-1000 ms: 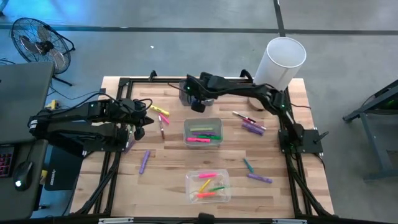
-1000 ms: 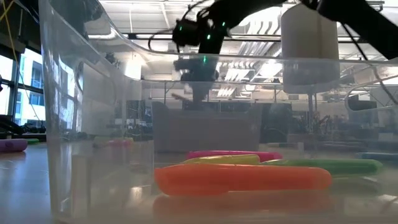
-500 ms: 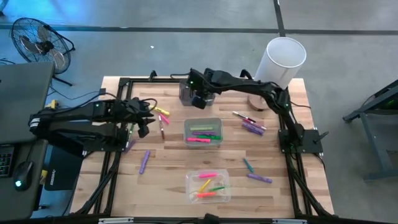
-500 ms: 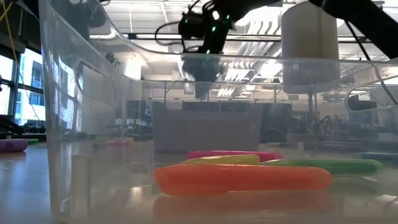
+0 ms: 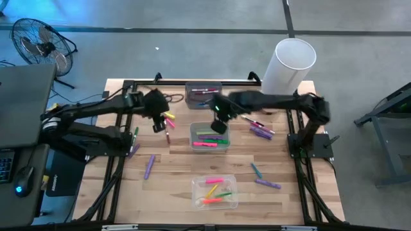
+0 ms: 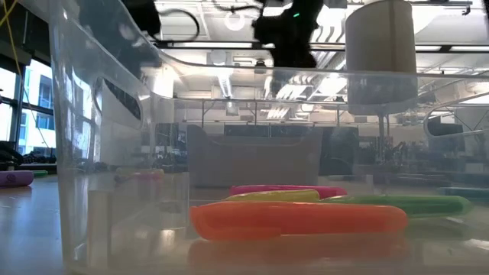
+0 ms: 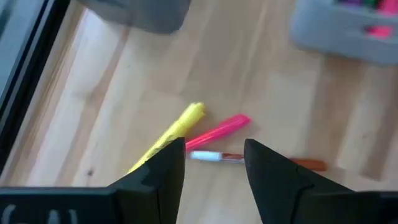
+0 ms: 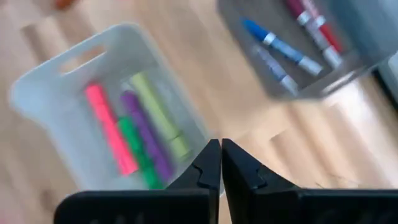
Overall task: Pick & Place Markers
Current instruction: Put the yellow highlighter pen into the gray bin
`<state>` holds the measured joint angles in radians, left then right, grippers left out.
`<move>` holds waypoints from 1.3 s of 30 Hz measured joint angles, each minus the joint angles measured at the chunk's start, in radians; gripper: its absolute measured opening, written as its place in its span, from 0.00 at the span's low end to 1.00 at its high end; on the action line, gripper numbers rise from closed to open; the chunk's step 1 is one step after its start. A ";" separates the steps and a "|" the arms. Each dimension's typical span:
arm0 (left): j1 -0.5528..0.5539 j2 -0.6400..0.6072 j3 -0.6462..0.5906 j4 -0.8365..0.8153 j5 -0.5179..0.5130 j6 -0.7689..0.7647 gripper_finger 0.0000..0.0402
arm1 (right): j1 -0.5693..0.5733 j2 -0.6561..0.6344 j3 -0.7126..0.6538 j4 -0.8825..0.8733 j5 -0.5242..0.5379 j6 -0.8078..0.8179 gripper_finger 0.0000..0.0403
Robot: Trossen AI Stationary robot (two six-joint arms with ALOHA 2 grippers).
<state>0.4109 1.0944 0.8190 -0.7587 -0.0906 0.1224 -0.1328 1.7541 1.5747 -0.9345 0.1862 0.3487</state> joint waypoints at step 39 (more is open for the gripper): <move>0.269 0.640 0.123 -0.087 -0.041 0.287 0.13 | 0.439 -0.446 -0.623 0.268 0.176 0.708 0.00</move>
<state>0.6804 1.7344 0.9421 -0.8459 -0.1319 0.4091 0.3061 1.3079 0.9516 -0.6662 0.3618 1.0562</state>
